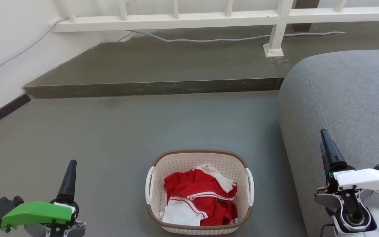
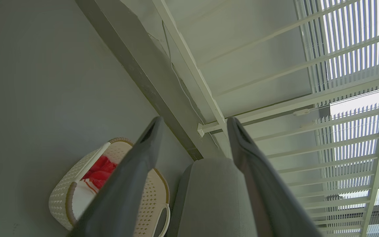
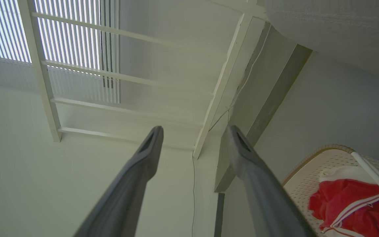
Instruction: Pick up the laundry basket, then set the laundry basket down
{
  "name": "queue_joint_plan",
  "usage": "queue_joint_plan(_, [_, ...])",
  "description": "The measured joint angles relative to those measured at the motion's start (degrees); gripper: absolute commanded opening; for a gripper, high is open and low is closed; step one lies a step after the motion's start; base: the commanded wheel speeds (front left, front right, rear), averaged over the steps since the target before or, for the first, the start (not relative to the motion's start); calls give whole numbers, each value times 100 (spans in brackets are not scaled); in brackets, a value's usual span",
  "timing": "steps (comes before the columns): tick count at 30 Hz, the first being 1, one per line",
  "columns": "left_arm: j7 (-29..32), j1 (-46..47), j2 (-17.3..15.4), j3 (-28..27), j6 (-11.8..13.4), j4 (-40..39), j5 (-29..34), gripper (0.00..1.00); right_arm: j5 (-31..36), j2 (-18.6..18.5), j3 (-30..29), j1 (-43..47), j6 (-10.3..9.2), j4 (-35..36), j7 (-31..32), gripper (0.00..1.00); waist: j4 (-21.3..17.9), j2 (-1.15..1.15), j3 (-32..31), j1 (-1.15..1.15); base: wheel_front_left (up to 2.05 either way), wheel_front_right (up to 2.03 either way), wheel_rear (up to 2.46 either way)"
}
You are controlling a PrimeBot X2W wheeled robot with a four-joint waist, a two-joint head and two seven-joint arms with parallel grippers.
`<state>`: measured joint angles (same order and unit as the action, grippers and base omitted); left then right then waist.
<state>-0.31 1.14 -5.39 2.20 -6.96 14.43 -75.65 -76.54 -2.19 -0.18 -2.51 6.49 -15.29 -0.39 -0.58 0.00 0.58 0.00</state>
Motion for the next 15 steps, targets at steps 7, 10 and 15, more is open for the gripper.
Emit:
queue_joint_plan(7, [-134, 5, -141, 152, -1, -2, 644, 100, 790, -73, 122, -63, -27, 101, -116, 100, -23, 0, 5, 0, 0, 0, 0])
queue_joint_plan(10, [-183, 11, -158, 178, 0, -11, 915, 100, 1072, -73, 201, -63, -62, 121, -177, 100, -31, 0, 7, 0, 0, 0, 0])
queue_joint_plan(15, [-286, 43, -165, 177, 0, -65, 1315, 100, 1492, -68, 326, -63, -158, 165, -290, 100, -40, 0, 14, 0, 0, 0, 0])
